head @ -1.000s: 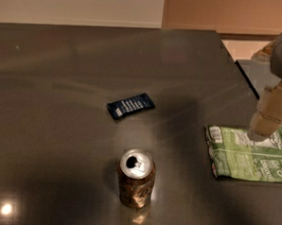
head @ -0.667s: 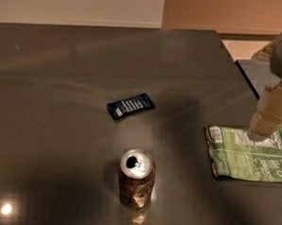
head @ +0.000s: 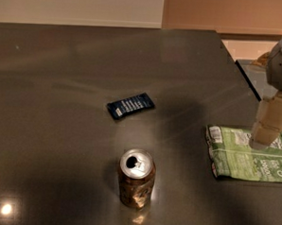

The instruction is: Move green jalapeno chip bag near rxbar blueberry

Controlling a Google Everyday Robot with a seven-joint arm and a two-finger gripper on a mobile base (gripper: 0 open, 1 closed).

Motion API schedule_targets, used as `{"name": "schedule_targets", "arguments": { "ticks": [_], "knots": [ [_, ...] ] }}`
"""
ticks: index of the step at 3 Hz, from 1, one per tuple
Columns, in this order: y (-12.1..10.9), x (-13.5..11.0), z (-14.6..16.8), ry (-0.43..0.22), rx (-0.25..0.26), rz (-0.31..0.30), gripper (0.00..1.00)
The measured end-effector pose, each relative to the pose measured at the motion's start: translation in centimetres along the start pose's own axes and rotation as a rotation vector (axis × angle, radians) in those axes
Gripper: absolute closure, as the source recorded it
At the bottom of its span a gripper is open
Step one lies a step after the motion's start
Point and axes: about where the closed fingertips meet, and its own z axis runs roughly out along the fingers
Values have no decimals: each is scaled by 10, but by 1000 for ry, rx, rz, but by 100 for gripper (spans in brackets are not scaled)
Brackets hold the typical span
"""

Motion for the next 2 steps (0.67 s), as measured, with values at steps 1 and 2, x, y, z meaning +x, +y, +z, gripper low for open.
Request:
{"name": "schedule_targets", "arguments": {
  "ticks": [1, 2],
  "knots": [
    [7, 8, 14, 8, -19, -30, 0],
    [12, 17, 30, 19, -40, -59, 0]
  ]
}}
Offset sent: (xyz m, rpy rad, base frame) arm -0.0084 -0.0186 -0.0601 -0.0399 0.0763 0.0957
